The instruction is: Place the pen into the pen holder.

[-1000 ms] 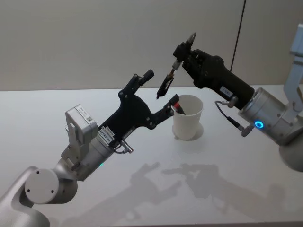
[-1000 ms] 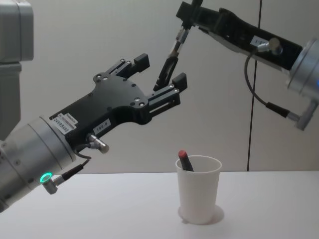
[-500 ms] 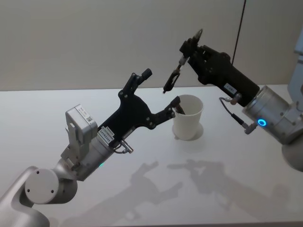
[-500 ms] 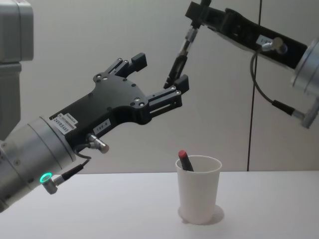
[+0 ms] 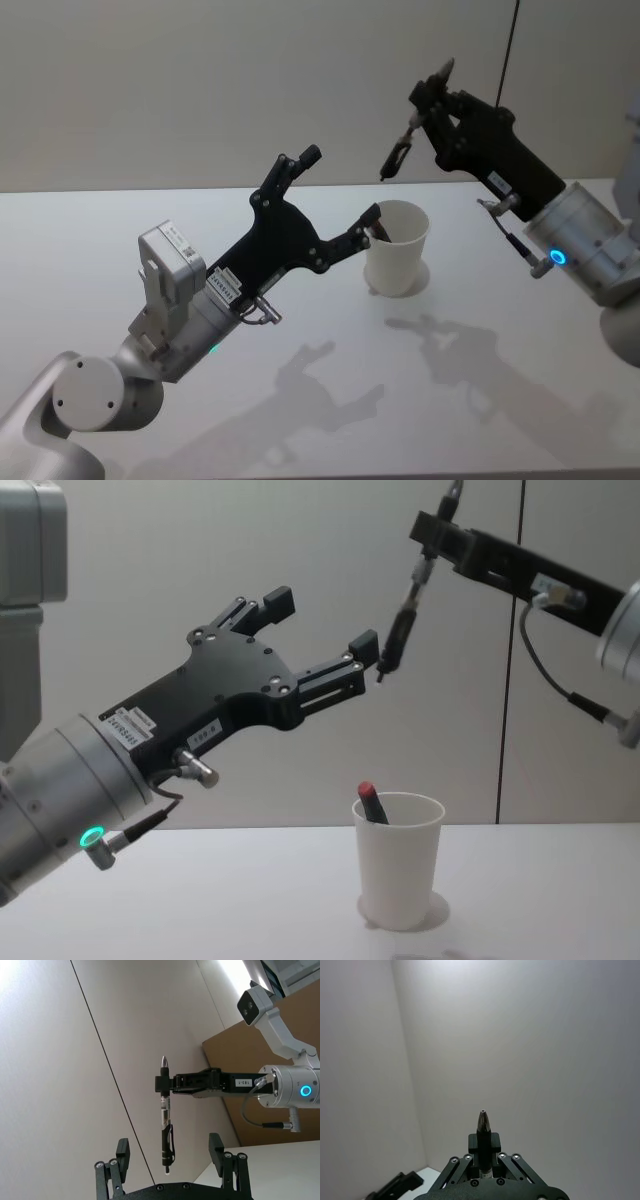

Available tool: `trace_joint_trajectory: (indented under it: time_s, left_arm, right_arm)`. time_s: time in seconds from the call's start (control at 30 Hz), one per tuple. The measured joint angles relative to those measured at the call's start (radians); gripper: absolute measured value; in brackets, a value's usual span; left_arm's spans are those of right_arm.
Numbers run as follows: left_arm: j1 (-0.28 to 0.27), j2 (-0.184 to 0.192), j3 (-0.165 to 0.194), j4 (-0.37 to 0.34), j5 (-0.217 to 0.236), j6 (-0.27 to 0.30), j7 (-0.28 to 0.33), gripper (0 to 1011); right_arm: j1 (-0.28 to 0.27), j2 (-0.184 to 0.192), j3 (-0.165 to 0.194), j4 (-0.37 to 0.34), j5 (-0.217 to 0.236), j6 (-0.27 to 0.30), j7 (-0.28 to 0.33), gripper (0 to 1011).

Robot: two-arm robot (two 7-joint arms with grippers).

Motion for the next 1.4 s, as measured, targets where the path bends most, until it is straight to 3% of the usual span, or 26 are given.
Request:
trace_joint_trajectory:
  time_s: [0.53,0.87,1.03,1.4]
  left_arm:
    - [0.0,0.0,0.0,0.0,0.0,0.0,0.0,1004]
    - [0.0,0.0,0.0,0.0,0.0,0.0,0.0,1004]
    - [0.0,0.0,0.0,0.0,0.0,0.0,0.0,1004]
    - [0.0,0.0,0.0,0.0,0.0,0.0,0.0,1004]
  right_arm:
    - [0.007,-0.012,-0.01,0.073,-0.168,-0.13,-0.199,109]
    - [0.047,-0.041,-0.027,0.201,-0.289,-0.217,-0.313,109]
    - [0.07,-0.056,-0.035,0.265,-0.321,-0.245,-0.335,109]
    - [0.109,-0.081,-0.05,0.37,-0.335,-0.278,-0.328,109]
